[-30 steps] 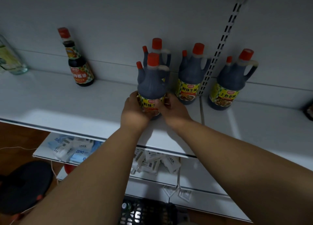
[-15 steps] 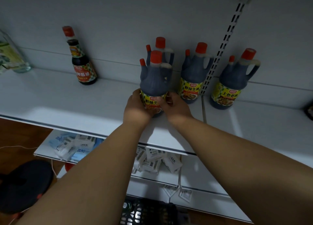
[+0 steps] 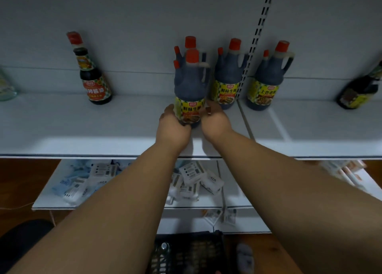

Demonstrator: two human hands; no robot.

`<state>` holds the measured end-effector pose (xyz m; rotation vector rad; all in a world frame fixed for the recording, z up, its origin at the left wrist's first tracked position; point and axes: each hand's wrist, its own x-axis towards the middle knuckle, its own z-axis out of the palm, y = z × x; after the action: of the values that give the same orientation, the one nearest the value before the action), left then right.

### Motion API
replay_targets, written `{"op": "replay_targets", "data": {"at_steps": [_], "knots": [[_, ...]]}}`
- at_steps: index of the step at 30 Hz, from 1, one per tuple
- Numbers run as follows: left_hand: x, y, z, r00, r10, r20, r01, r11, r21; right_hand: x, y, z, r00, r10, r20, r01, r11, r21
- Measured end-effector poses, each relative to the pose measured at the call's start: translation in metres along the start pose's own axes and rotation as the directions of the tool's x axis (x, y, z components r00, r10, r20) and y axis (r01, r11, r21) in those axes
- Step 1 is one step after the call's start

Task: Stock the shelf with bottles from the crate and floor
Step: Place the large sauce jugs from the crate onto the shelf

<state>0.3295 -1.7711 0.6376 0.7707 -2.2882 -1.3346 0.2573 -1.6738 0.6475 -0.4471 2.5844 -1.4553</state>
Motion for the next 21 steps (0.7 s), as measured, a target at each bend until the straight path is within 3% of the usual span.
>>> {"op": "replay_targets", "data": {"at_steps": [4, 12, 21], "knots": [[-0.037, -0.002, -0.016, 0.995, -0.012, 0.095, 0.012, 1.000, 0.004, -0.039, -0.003, -0.002, 1.000, 0.004, 0.000, -0.004, 1.000, 0.004], [-0.130, -0.021, -0.022, 0.990, 0.088, 0.106, -0.104, 0.983, 0.154, -0.125, 0.016, -0.026, 0.999, 0.012, 0.051, -0.007, 0.994, -0.105], [-0.234, -0.050, 0.005, 0.989, 0.069, 0.130, -0.111, 0.930, 0.351, -0.213, 0.098, -0.053, 0.976, -0.121, 0.181, 0.167, 0.951, -0.262]]}}
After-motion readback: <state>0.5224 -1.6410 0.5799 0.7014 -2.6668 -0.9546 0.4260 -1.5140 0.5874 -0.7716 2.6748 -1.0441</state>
